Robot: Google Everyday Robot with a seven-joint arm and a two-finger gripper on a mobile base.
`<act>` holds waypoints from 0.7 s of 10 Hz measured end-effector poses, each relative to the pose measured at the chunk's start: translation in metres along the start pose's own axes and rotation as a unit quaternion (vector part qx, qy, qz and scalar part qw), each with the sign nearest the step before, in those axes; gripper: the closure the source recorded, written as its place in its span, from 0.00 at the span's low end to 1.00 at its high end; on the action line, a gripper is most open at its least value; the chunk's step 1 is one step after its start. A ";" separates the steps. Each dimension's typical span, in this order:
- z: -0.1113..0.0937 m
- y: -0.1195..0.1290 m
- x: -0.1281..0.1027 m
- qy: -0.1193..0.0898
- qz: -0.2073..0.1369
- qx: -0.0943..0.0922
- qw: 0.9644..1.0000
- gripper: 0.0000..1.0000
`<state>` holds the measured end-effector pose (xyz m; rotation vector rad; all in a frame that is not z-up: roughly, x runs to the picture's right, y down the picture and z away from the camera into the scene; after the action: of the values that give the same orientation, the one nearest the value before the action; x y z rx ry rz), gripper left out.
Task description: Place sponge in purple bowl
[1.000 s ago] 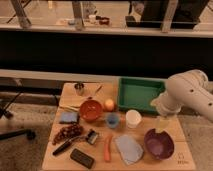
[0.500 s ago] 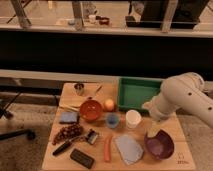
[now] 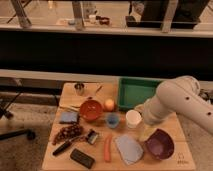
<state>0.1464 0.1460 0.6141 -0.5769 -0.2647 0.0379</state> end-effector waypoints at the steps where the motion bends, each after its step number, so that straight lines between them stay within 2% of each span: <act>1: 0.002 0.002 -0.009 -0.007 0.002 0.000 1.000 0.20; 7: 0.019 0.018 -0.067 -0.033 0.008 -0.004 0.999 0.20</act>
<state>0.0777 0.1641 0.6034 -0.5864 -0.3252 0.0720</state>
